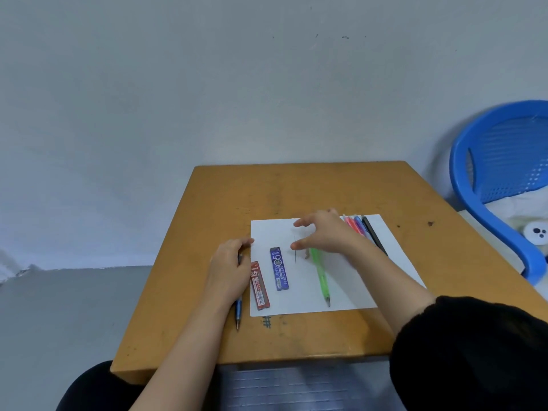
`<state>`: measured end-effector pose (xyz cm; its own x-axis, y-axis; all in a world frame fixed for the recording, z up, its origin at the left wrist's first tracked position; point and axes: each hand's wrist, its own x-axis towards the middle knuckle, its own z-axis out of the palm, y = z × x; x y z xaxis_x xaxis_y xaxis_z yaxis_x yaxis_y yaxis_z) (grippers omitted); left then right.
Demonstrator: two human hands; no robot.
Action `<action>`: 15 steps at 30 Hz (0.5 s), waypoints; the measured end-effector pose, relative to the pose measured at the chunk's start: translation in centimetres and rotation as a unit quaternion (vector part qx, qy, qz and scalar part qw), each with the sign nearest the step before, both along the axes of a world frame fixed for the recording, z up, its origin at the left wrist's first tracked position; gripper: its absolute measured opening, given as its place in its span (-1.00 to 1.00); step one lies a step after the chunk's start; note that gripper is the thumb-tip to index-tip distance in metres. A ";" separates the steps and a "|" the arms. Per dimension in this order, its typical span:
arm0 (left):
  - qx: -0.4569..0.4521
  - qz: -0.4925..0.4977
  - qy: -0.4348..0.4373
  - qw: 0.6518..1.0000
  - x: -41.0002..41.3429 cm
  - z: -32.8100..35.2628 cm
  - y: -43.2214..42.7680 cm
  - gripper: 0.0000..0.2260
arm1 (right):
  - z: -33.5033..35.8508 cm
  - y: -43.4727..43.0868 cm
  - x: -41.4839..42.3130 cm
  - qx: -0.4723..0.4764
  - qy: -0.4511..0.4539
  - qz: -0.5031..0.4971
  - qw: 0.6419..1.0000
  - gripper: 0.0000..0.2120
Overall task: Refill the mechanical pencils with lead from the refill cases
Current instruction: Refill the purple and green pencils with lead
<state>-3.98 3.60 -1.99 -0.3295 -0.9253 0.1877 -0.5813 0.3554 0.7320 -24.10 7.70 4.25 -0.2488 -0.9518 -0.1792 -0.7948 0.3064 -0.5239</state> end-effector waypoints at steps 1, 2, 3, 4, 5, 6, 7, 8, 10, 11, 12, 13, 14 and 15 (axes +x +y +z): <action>0.002 0.001 0.002 1.000 0.0 0.0 0.0 -0.69 | 0.1 -0.1 -0.2 0.022 0.008 0.007 1.000 -0.36; 0.003 0.003 0.005 1.000 0.0 0.0 -0.1 -0.70 | 0.2 -0.1 -0.3 0.038 0.018 0.015 0.999 -0.34; 0.003 0.004 0.006 1.000 0.0 -0.1 -0.1 -0.71 | 0.2 -0.2 -0.3 0.047 0.027 0.020 0.998 -0.32; 0.004 0.005 0.007 1.000 0.0 -0.1 -0.1 -0.71 | 0.1 -0.3 -0.3 0.051 0.033 0.022 0.998 -0.30; 0.005 0.007 0.009 1.000 0.0 -0.1 -0.1 -0.71 | 0.0 -0.4 -0.3 0.052 0.039 0.021 0.998 -0.29; 0.006 0.008 0.012 1.000 0.0 -0.1 -0.2 -0.71 | -0.1 -0.5 -0.3 0.052 0.045 0.019 0.997 -0.26; 0.009 0.011 0.015 1.000 0.0 -0.1 -0.2 -0.71 | -0.4 -0.6 -0.2 0.052 0.050 0.015 0.997 -0.24; 0.011 0.013 0.020 1.000 0.0 -0.1 -0.2 -0.71 | -0.5 -0.7 -0.2 0.052 0.056 0.011 0.997 -0.21; 0.011 0.016 0.024 1.000 0.0 -0.1 -0.2 -0.71 | -0.8 -0.9 -0.1 0.051 0.075 0.015 0.996 -0.21; 0.011 0.017 0.025 0.999 0.0 0.0 -0.2 -0.70 | -0.9 -1.0 0.0 0.049 0.083 0.018 0.995 -0.22; 0.010 0.017 0.027 0.999 0.0 0.0 -0.2 -0.70 | -0.9 -1.1 0.0 0.048 0.088 0.018 0.995 -0.24; 0.010 0.018 0.030 0.999 0.0 0.0 -0.2 -0.70 | -1.0 -1.2 0.1 0.045 0.092 0.019 0.995 -0.26; 0.010 0.019 0.030 0.999 -0.1 0.0 -0.2 -0.71 | -1.0 -1.3 0.1 0.043 0.099 0.021 0.994 -0.28; 0.012 0.020 0.030 0.999 -0.1 0.0 -0.2 -0.71 | -1.0 -1.4 0.2 0.044 0.108 0.024 0.993 -0.30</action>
<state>-4.06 3.36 -1.97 -0.2803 -0.9421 0.1840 -0.5500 0.3148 0.7736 -23.94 6.25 3.24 -0.2444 -0.9466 -0.2101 -0.9007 0.3019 -0.3123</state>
